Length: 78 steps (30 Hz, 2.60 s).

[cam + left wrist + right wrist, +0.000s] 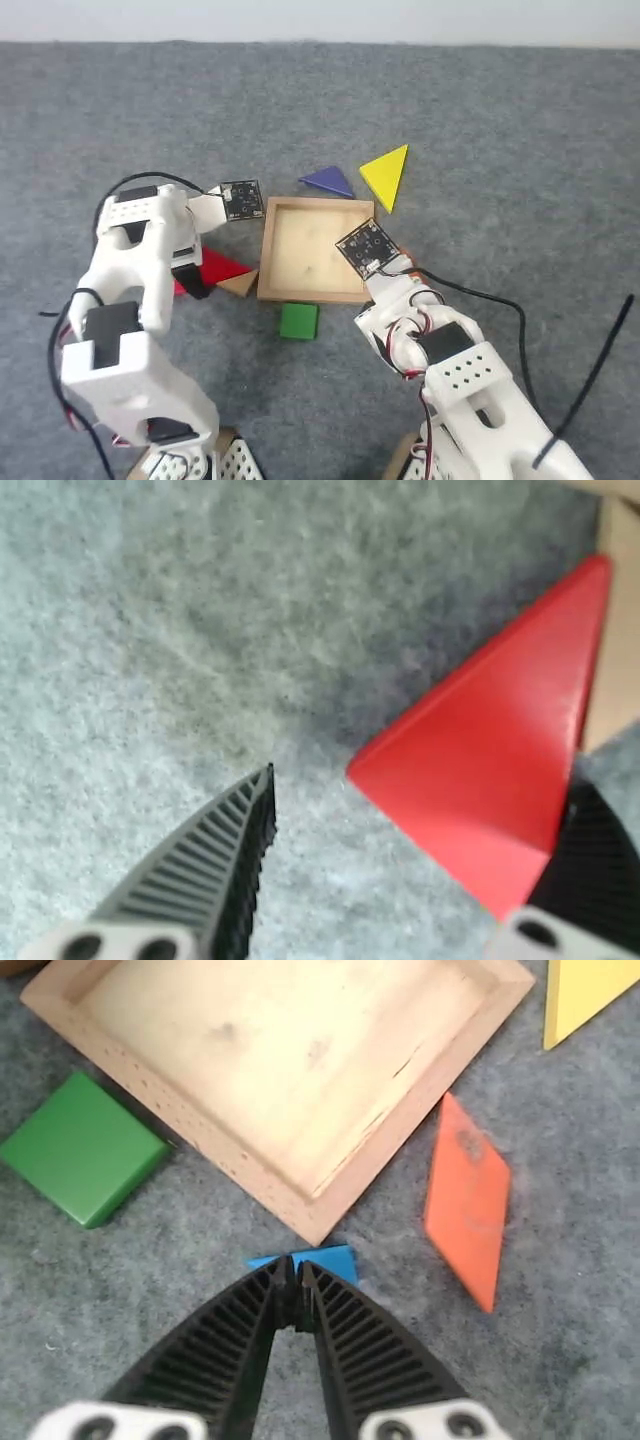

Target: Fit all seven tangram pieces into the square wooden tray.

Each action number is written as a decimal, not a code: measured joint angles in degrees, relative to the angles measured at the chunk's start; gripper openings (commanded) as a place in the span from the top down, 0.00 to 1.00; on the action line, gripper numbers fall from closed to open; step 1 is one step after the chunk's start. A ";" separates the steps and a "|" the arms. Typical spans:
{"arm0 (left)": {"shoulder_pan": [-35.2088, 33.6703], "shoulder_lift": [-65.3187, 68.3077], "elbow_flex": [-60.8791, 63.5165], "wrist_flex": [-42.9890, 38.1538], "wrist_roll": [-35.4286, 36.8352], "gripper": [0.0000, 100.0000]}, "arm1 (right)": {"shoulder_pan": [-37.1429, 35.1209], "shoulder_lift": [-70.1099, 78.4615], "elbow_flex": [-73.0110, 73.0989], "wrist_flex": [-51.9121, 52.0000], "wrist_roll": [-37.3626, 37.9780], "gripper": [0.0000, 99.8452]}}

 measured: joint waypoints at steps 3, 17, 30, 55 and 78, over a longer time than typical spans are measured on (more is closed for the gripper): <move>-0.09 0.70 -1.58 3.43 -0.18 0.60 | 0.00 0.00 0.00 0.00 0.00 0.99; -0.53 0.88 -2.11 7.91 -0.62 0.60 | 0.00 0.00 0.00 0.00 0.00 0.99; 1.58 1.32 -5.27 10.20 2.46 0.60 | 0.00 0.00 0.00 0.00 0.00 0.99; 0.70 11.08 -15.56 15.91 3.60 0.65 | 0.00 0.00 0.00 0.00 0.00 0.99; 0.35 10.37 -15.38 16.18 3.96 0.73 | 0.00 0.00 0.00 0.00 0.00 0.99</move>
